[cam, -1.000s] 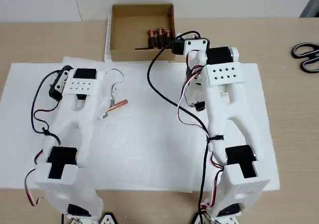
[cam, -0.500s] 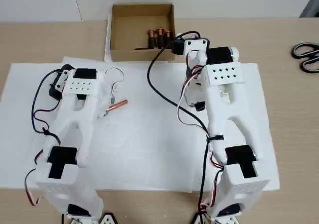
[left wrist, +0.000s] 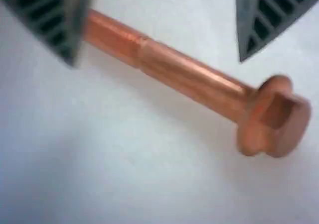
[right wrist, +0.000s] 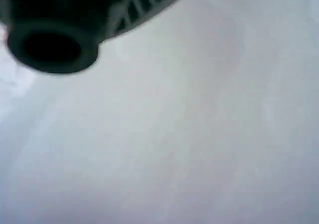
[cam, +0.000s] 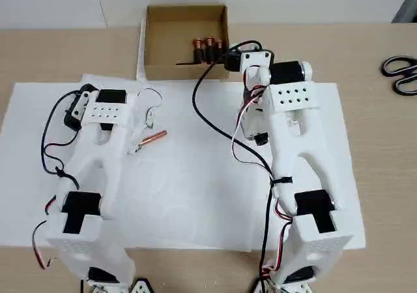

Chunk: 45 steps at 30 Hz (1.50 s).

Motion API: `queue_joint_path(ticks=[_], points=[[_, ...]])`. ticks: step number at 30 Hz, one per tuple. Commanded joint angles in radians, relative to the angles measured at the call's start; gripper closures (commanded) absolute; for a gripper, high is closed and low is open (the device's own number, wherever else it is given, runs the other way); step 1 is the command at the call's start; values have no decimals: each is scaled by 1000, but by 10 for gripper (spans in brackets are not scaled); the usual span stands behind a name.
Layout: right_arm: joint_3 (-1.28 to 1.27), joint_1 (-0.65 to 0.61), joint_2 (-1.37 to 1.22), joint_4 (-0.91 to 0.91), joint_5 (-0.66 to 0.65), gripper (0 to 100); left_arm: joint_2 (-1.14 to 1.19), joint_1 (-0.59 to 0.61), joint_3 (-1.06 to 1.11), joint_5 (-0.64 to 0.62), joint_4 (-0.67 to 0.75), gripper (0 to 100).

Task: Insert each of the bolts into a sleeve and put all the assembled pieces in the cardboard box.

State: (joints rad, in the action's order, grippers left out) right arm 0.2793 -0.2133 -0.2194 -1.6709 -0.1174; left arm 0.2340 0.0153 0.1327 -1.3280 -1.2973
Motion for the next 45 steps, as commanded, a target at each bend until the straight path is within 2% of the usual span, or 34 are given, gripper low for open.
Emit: queue_joint_path(ticks=[1, 14, 38, 45], points=[[51, 8, 64, -13, -11, 995, -8, -5, -38, 0, 6, 735], [51, 8, 65, -13, -11, 995, 91, 2, -25, -5, 14, 735], [51, 10, 62, -13, -11, 995, 135, -15, -56, -3, -14, 739], [51, 10, 62, -13, -11, 995, 135, -55, -59, -3, -20, 887]])
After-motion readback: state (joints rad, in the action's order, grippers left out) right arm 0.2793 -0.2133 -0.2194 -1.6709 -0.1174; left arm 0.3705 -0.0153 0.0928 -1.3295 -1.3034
